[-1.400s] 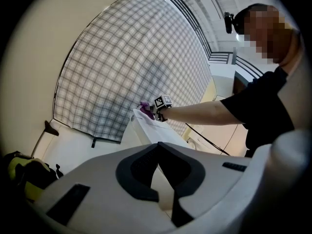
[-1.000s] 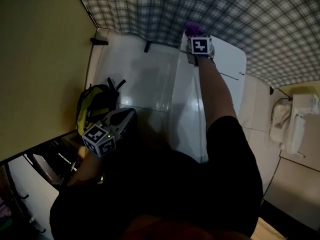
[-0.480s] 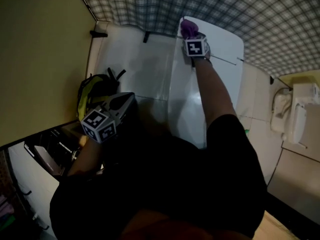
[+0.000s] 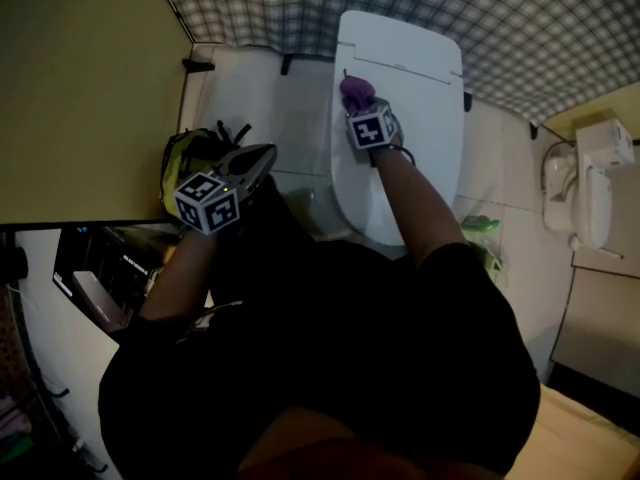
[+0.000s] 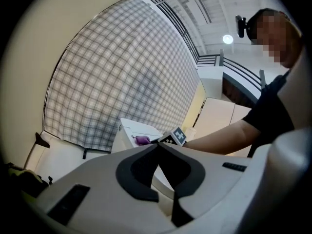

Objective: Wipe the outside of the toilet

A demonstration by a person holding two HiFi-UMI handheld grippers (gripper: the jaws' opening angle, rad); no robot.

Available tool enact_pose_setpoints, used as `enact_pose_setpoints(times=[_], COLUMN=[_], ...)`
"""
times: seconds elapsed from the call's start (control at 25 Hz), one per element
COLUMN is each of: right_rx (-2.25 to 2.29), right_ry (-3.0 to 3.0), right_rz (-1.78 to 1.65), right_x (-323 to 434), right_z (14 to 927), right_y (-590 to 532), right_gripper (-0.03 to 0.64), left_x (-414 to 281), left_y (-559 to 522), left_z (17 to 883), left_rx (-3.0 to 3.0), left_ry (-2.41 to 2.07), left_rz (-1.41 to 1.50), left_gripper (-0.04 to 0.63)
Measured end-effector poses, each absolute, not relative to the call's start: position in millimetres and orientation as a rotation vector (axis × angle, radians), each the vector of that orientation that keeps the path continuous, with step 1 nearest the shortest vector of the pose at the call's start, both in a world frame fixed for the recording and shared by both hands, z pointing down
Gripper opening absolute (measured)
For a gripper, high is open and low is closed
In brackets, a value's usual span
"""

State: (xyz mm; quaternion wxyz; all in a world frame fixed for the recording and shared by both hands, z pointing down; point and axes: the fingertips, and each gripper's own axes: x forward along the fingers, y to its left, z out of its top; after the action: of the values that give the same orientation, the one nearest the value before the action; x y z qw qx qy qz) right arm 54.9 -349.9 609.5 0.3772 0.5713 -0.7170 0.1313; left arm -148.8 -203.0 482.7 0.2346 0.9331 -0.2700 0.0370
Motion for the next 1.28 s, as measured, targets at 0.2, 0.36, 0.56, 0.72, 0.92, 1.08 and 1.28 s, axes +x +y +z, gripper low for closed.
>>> enact_pose_setpoints(times=[0.2, 0.36, 0.56, 0.72, 0.92, 1.08, 1.28], right_rx=[1.406, 1.365, 1.335, 1.335, 1.276, 1.218, 1.54], right_ry=[-1.824, -1.836, -1.86, -1.854, -1.832, -1.858, -2.071], right_rz=[0.33, 0.334, 0.322, 0.356, 0.352, 0.507, 0.483], right_x=[38.8, 25.3, 9.6, 4.5, -8.1, -9.4, 25.5], right_z=[615.8, 622.7, 628.8, 639.0, 644.2, 668.3, 583.3], right_y=[-260.5, -190.6, -112.9, -57.7, -1.7, 36.6, 7.1], right_gripper=[0.098, 0.097, 0.097, 0.097, 0.1, 0.101, 0.101], left_x=[-135.4, -130.2, -125.5, -124.9, -131.9, -135.0, -135.5], left_y=[-177.3, -159.1, -133.8, -109.0, -92.8, -81.8, -67.9], left_z=[487.3, 490.1, 498.7, 508.7, 515.1, 516.4, 517.6], left_rx=[2.606, 2.638, 2.668, 2.69, 2.682, 2.673, 2.654], left_ry=[-0.702, -0.665, -0.622, -0.611, -0.605, -0.599, -0.589], left_rz=[0.166, 0.208, 0.254, 0.285, 0.264, 0.247, 0.23], left_gripper=[0.003, 0.003, 0.003, 0.003, 0.003, 0.003, 0.003])
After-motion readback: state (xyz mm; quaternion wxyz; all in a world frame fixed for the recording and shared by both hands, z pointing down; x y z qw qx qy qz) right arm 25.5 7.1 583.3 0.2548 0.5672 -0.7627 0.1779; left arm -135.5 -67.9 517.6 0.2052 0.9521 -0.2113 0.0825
